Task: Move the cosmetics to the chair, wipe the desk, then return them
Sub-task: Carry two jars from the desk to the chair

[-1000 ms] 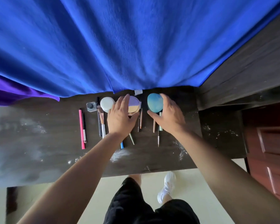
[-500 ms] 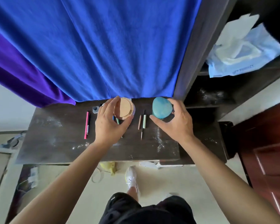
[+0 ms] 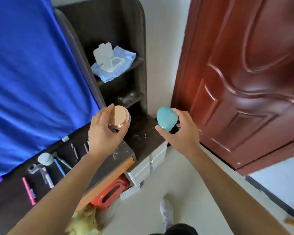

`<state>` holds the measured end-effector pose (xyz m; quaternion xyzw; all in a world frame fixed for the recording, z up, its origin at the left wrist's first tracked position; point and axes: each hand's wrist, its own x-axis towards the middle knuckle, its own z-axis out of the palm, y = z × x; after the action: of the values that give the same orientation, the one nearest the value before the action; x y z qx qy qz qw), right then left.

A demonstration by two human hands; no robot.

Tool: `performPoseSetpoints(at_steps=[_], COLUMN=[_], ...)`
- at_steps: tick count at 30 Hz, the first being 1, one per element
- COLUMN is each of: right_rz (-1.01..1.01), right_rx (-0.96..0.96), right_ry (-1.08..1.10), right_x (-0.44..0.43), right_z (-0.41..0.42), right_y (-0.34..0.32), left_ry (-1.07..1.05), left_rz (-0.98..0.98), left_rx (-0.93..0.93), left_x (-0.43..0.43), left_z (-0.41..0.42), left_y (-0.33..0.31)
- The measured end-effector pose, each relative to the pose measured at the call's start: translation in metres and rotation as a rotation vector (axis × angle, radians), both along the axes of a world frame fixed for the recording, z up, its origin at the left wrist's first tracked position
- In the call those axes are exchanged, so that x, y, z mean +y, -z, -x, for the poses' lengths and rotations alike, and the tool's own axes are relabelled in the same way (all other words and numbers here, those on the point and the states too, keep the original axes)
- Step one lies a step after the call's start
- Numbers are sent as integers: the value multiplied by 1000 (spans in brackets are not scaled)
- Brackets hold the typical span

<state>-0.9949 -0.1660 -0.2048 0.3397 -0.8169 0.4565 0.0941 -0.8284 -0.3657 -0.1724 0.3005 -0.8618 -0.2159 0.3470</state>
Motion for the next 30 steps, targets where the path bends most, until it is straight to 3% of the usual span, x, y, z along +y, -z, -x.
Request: performPoseSetpoints(at_steps=[5,9,16,25,30], right_rz=[-28,-125,-89,-131,-161], right_rx=[-64,-82,-26,-113,-146], right_ry=[390,560,872,1098,1126], right_x=[136,254,449,711,815], right_z=[-60,-125,-186,-229,-217], right_y=[9,2,-21,-1,3], left_ry=[337,602,957,1210,1237], left_rz=[-13,-58,17,-78,-125], left_rx=[30,7,43,-7,-107], left_x=[94,206,407,696,798], left_z=[19,30,52,66,74], left_y=[19,24,5,26,28])
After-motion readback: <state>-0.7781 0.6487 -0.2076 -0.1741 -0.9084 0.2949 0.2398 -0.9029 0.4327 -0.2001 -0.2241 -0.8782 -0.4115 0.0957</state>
